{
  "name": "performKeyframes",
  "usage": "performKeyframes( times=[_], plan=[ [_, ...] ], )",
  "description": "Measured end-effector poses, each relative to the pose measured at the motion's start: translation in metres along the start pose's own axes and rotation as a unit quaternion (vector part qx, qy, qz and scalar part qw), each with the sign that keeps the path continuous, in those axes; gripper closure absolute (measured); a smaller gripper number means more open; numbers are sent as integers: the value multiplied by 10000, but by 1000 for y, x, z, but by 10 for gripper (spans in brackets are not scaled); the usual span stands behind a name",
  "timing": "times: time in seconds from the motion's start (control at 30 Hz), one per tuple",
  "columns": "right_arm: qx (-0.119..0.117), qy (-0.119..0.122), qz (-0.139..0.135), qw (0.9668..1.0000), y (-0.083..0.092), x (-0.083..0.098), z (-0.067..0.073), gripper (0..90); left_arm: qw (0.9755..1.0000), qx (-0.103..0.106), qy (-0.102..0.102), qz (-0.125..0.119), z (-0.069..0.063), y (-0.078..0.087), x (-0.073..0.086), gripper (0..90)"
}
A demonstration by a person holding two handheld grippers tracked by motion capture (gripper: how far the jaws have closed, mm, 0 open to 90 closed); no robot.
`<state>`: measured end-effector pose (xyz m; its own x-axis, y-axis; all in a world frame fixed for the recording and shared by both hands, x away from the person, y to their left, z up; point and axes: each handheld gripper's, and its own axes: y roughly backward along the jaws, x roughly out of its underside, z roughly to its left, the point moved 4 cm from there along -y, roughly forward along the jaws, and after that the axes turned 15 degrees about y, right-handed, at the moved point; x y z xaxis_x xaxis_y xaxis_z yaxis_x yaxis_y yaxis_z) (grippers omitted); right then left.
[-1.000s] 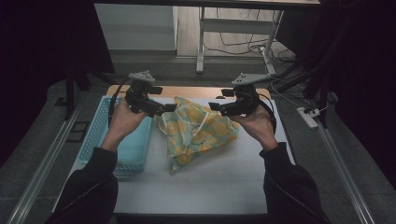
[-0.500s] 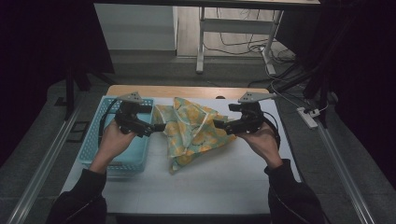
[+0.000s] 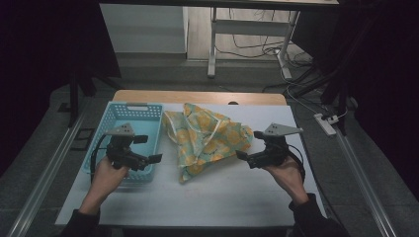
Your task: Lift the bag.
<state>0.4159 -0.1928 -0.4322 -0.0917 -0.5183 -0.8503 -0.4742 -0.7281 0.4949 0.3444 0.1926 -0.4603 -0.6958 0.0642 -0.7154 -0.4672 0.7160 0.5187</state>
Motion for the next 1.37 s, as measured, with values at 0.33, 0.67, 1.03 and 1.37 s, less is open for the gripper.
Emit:
performKeyframes(
  times=[0.33, 0.67, 1.03, 1.37],
  plan=[
    [355, -148, 126, 9992, 31, 41, 14, 0, 9980, -628, 44, -110, -3, 18, 49, 0],
    [635, -397, 450, 9962, 57, 89, 37, 0, 9943, -1036, 173, -194, -1, 40, 98, 0],
    [829, -561, 927, 9906, 72, 133, 56, 0, 9883, -1489, 341, 26, 10, 50, 142, 0],
    [739, -741, 1128, 9881, 72, 143, 56, 0, 9858, -1581, 547, 165, 17, 49, 146, 0]
  ],
)
